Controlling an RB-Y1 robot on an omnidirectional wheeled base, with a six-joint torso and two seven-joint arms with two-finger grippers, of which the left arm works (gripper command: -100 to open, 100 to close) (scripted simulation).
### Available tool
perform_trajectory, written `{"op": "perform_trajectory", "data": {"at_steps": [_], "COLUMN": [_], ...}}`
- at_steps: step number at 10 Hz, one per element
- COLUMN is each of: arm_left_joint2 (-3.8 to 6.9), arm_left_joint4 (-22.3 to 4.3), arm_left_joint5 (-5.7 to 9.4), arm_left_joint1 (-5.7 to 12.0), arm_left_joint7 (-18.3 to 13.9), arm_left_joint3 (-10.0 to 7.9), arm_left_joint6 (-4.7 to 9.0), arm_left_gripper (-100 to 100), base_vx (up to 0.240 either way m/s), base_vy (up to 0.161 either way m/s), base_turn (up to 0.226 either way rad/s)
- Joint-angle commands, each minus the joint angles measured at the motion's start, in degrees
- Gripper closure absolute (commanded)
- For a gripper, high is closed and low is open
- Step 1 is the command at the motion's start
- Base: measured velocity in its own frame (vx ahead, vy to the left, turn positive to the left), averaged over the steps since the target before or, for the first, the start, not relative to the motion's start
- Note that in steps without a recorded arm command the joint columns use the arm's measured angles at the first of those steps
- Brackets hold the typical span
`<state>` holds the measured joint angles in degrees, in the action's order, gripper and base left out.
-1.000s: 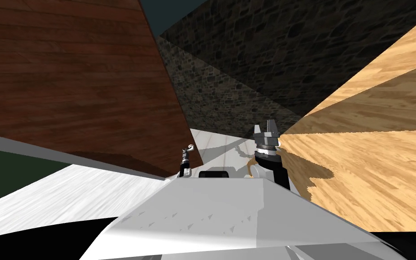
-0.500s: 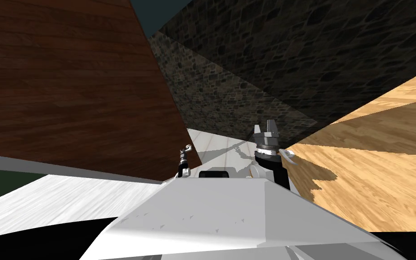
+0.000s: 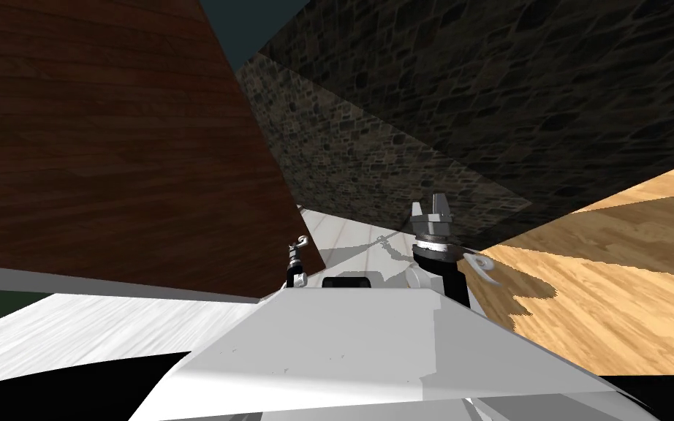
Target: Push the door open
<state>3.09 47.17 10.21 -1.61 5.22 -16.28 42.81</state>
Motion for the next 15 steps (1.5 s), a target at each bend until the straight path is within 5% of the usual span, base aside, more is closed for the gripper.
{"op": "perform_trajectory", "data": {"at_steps": [1,9,11,15], "arm_left_joint2": [0.15,-0.76,0.23,0.53], "arm_left_joint4": [1.1,1.2,0.8,1.0], "arm_left_joint5": [0.35,3.03,3.58,4.71], "arm_left_joint1": [-0.10,-0.17,-0.54,-0.64], "arm_left_joint7": [0.3,1.9,2.1,2.8], "arm_left_joint3": [-0.61,-5.34,-6.48,-8.39], "arm_left_joint6": [-0.19,-0.07,0.11,0.17], "arm_left_gripper": [100,100,100,100], "base_vx": [0.190,0.204,0.086,0.180], "base_vy": [0.013,-0.020,0.018,0.004], "base_turn": [0.027,0.050,0.036,0.035]}}
